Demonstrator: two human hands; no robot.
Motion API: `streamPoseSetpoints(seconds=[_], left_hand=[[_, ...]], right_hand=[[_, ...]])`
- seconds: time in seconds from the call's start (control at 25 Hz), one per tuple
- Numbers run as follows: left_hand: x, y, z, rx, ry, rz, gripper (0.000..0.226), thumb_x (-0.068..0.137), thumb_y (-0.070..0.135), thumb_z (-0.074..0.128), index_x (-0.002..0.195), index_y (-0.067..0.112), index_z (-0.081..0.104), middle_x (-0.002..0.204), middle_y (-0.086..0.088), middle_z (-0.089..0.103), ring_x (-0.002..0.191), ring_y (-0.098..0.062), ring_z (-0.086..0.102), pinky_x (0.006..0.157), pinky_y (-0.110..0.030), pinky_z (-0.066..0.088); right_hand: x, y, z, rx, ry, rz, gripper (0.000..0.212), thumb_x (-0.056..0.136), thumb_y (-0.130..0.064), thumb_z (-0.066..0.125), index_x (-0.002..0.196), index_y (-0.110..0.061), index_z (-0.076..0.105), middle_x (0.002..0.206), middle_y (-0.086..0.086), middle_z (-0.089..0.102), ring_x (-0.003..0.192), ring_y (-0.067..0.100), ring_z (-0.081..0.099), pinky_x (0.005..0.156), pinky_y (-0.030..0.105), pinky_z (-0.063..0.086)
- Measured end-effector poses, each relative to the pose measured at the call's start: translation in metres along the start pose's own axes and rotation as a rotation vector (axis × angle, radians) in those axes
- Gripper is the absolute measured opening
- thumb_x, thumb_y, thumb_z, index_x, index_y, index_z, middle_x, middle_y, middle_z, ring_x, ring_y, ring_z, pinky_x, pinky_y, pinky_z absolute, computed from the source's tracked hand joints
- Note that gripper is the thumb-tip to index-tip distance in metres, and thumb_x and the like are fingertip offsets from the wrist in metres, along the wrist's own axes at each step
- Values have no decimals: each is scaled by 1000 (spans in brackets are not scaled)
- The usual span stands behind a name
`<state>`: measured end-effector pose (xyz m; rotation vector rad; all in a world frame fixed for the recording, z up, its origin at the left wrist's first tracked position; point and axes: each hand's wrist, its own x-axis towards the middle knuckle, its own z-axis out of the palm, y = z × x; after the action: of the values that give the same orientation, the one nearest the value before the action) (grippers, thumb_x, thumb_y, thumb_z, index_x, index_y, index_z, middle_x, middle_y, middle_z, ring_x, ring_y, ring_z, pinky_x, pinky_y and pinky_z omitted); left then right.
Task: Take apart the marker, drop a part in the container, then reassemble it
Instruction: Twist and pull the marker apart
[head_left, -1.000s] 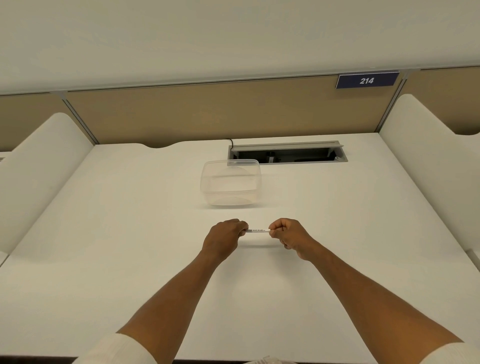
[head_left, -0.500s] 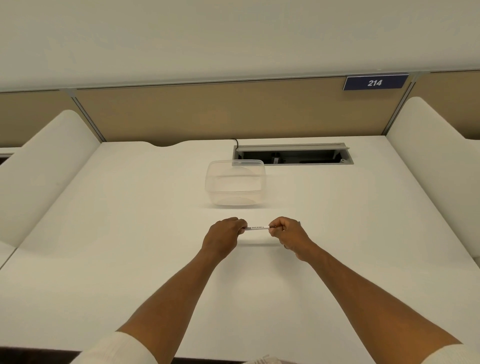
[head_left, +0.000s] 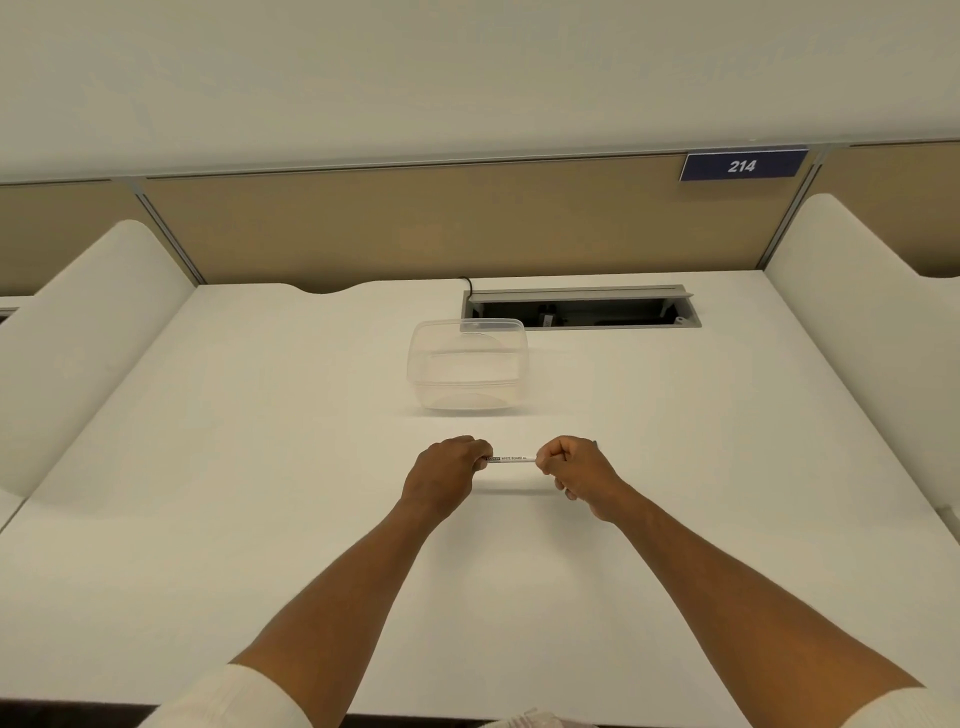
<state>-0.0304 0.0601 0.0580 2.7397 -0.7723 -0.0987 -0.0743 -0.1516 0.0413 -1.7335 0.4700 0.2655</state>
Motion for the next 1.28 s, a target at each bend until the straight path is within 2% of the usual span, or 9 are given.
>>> streamPoseSetpoints(seconds=[0.2, 0.32, 0.44, 0.52, 0.68, 0.84, 1.04, 1.2, 1.28], left_hand=[[0, 0, -3, -7, 17, 4, 20, 92, 8, 45, 89, 22, 58, 76, 7, 50, 68, -22, 45, 56, -31, 34], [0, 0, 0, -17, 17, -15, 19, 92, 8, 47, 88, 22, 59, 77, 6, 53, 67, -22, 47, 56, -31, 35], [-2, -4, 6, -28, 11, -26, 17, 95, 13, 48, 94, 24, 62, 81, 5, 60, 70, -22, 52, 58, -34, 42], [-2, -8, 7, -26, 9, -33, 16, 95, 15, 49, 96, 25, 62, 82, 5, 61, 72, -22, 55, 59, -36, 46], [-2, -10, 6, -5, 2, -31, 18, 95, 14, 48, 94, 26, 61, 82, 6, 60, 72, -22, 55, 59, -37, 47], [-4, -8, 9, 6, -6, -25, 18, 94, 13, 48, 92, 26, 59, 79, 6, 58, 70, -23, 54, 59, -37, 46], [-3, -9, 11, 0, 3, -26, 17, 94, 14, 48, 94, 26, 60, 80, 5, 59, 71, -22, 54, 59, -36, 46], [-2, -8, 10, -11, 11, 5, 18, 93, 12, 48, 92, 26, 60, 79, 6, 58, 69, -21, 53, 58, -34, 44], [-2, -7, 11, -29, 9, 20, 18, 94, 13, 48, 93, 27, 60, 79, 7, 58, 69, -19, 52, 58, -34, 45]], right_hand=[[-2, -4, 0, -51, -31, 70, 38, 95, -43, 56, 78, -11, 68, 66, 0, 63, 48, 13, 47, 42, 21, 32], [-3, -2, 2, -85, -23, 35, 31, 96, -32, 57, 74, -11, 65, 65, -1, 59, 50, 14, 46, 44, 22, 30], [-3, 0, 3, -52, -6, -6, 14, 92, -15, 58, 82, -9, 66, 71, -1, 59, 54, 15, 48, 43, 21, 31], [-4, 0, 3, -31, -8, -17, 13, 92, -20, 63, 86, -9, 67, 72, 1, 60, 56, 15, 51, 44, 23, 34], [-5, 1, 2, -11, -13, 41, 39, 95, -44, 57, 79, -10, 69, 66, -1, 61, 52, 15, 52, 45, 23, 35], [-6, 3, -1, -60, -29, 45, 33, 95, -34, 57, 74, -11, 67, 65, 3, 60, 50, 13, 52, 46, 24, 35], [-8, 3, -2, -3, -24, 15, 16, 89, -23, 63, 83, -9, 68, 74, 2, 66, 52, 13, 55, 45, 23, 37], [-8, 1, -2, -1, -18, 46, 37, 92, -44, 60, 77, -11, 69, 65, -2, 64, 50, 14, 52, 44, 22, 35], [-7, 2, -3, -30, -24, 28, 35, 93, -39, 61, 73, -11, 68, 62, 0, 61, 48, 13, 51, 44, 22, 34]])
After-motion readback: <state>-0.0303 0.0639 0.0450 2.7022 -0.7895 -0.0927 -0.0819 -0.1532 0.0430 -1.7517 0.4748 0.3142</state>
